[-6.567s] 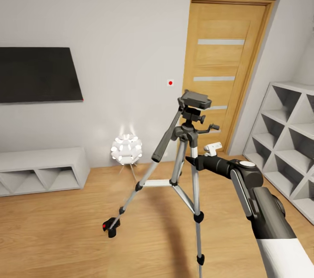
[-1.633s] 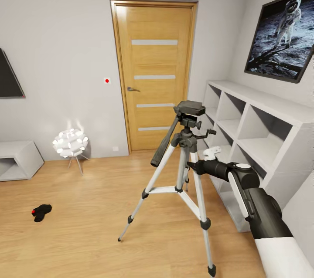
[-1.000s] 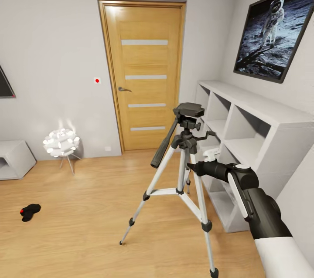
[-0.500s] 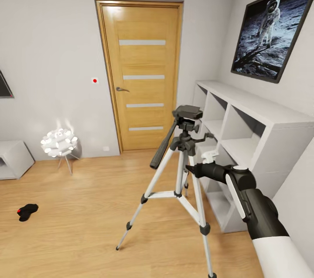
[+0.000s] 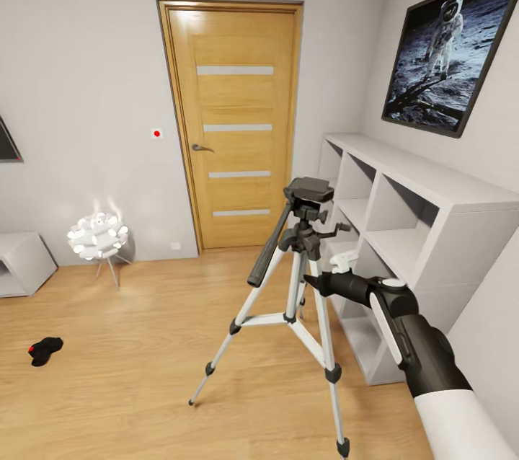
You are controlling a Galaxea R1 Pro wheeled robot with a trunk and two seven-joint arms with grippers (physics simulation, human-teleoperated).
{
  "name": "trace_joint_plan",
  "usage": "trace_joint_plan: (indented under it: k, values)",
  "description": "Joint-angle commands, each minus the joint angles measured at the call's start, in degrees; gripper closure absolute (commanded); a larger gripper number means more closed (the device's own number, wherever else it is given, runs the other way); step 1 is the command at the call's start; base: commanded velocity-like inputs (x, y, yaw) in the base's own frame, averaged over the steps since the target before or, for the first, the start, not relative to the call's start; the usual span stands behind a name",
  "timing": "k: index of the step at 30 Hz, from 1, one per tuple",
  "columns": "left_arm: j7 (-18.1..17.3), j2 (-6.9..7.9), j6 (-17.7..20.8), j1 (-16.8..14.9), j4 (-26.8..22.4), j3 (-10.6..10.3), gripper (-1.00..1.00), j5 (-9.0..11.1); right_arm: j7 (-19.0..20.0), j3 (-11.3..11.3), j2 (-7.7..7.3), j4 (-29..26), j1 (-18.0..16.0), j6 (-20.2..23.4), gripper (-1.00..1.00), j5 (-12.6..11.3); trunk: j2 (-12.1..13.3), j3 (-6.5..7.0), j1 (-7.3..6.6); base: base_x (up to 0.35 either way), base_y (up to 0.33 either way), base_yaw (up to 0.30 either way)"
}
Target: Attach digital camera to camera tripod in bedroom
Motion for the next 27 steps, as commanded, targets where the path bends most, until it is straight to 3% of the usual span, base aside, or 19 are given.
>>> trace_joint_plan:
  k: [1,27]
  values:
    - [0.04,-0.01,-0.08,0.02,-0.09,-0.04,-1.00,0.28,0.22,0.05,0.03,0.19,-0.06,0.07,1.00,-0.20,-0.12,-0.11,0.03,0.000,0.000,0.000]
    - [0.04,-0.01,-0.08,0.02,-0.09,-0.03,-1.00,0.28,-0.47,0.00,0.02,2.70,-0.06,-1.59,1.00,0.16,-0.12,-0.11,0.03,0.000,0.000,0.000]
